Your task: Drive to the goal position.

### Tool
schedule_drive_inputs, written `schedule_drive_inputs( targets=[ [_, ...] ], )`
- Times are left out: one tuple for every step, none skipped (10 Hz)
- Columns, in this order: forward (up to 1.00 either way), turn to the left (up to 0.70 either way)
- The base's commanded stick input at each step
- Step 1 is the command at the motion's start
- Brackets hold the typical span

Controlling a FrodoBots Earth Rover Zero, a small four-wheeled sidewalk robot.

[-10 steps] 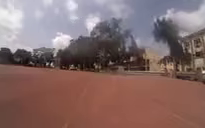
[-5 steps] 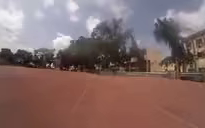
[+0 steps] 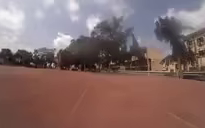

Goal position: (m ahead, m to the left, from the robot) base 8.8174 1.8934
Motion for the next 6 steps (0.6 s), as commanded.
schedule_drive_inputs(
  targets=[
    [0.7, 0.0],
    [0.7, 0.0],
    [0.7, 0.0],
    [0.7, 0.0],
    [0.7, 0.0],
    [0.7, 0.0]
  ],
)
